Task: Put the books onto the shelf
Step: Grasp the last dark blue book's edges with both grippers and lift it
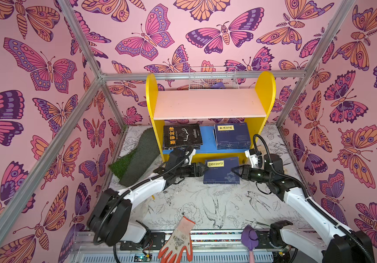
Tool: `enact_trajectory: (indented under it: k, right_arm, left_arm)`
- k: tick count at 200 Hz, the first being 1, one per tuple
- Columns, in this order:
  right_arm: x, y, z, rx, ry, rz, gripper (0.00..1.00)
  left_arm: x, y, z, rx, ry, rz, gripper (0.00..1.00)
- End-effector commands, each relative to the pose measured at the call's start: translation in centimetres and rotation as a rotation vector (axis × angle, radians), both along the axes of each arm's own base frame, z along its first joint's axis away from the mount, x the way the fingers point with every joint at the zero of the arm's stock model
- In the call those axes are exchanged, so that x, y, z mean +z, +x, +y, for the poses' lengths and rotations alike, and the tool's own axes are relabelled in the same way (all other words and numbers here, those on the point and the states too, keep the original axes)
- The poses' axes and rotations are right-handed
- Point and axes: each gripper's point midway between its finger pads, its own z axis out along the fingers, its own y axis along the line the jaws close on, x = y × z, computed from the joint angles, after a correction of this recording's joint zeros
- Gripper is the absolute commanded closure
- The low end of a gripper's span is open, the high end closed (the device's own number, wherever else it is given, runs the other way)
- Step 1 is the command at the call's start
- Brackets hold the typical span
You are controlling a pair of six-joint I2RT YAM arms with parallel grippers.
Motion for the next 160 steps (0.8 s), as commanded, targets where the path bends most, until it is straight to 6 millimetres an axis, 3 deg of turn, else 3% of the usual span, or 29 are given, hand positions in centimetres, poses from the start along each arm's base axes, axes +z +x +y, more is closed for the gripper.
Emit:
enact_trajectory:
  k: [1,7,11,23,60,81,107,136,144,160]
  right_arm:
    - [4.4,0.6,1.7,0.082,0.126,-0.097,1.0]
    - [4.7,0.8,1.9,0.086,0.146,-0.098,1.0]
    - [4.9,0.9,2.0,0.09,0.159,-0.1,1.0]
    - [5.5,1.1,2.4,0.099,0.197,-0.106,1.0]
    - [6.3,1.0,3.7,0.149,0.222,-0.125,1.0]
    - [6.2,0.9,4.4,0.168,0.214,-0.126,1.0]
    - [5.9,1.0,4.5,0.166,0.207,-0.119,1.0]
    - [4.1,1.6,3.5,0.087,0.114,-0.078,1.0]
    - [3.3,1.8,2.9,0.048,0.071,-0.068,0.9]
    - [1.3,3.0,0.2,-0.122,-0.052,-0.027,0.54]
  left_arm:
    - [-0.1,-0.8,2.4,0.056,-0.088,0.093,0.2]
    - [-0.4,-0.9,2.9,0.062,-0.1,0.108,0.18]
    - [0.9,-1.2,3.1,0.056,-0.129,0.078,0.17]
    - [1.6,-1.7,3.0,0.021,-0.177,0.077,0.15]
    - [2.2,-2.3,1.9,-0.048,-0.237,0.098,0.12]
    - [1.7,-2.2,0.6,-0.076,-0.248,0.112,0.2]
    - [1.8,-2.2,-0.6,-0.106,-0.241,0.1,0.51]
    - [2.4,-1.9,-0.8,-0.098,-0.273,0.072,0.93]
    - [2.7,-1.7,-0.8,-0.089,-0.283,0.06,1.0]
    - [3.6,-1.6,-0.7,-0.083,-0.308,0.022,1.0]
